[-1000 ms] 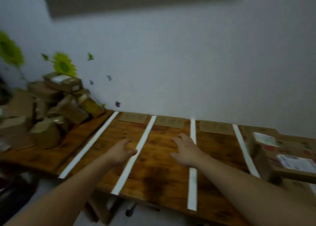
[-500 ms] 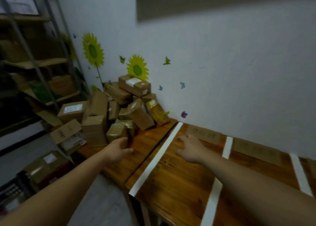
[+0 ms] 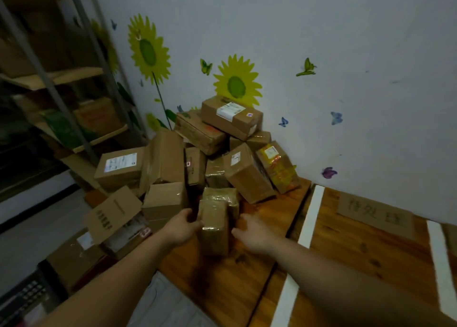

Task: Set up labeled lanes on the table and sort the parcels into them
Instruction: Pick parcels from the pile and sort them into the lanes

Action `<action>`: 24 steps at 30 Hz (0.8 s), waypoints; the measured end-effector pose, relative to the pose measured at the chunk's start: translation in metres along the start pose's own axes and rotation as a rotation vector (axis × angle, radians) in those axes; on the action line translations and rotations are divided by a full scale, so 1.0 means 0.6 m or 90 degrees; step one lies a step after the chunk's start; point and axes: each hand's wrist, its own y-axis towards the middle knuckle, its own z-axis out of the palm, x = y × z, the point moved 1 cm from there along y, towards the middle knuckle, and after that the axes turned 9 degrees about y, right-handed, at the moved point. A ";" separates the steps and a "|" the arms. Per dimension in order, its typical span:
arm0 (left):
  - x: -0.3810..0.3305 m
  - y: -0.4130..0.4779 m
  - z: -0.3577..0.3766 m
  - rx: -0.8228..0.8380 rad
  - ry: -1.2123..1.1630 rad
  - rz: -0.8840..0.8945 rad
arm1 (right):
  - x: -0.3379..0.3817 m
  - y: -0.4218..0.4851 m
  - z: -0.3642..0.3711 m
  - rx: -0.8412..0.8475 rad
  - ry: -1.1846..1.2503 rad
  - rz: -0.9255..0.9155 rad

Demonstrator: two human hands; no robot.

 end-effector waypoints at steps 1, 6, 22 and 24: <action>0.007 0.028 0.000 0.017 -0.023 0.001 | 0.008 0.016 0.019 -0.017 0.038 0.017; 0.031 0.119 0.018 0.172 -0.115 -0.001 | 0.037 0.065 0.096 -0.094 0.284 0.130; 0.075 0.077 0.023 0.406 -0.189 -0.039 | 0.057 -0.020 0.136 -0.231 0.580 0.240; 0.060 0.052 0.025 0.361 -0.207 0.038 | 0.055 -0.035 0.119 -0.276 0.520 0.205</action>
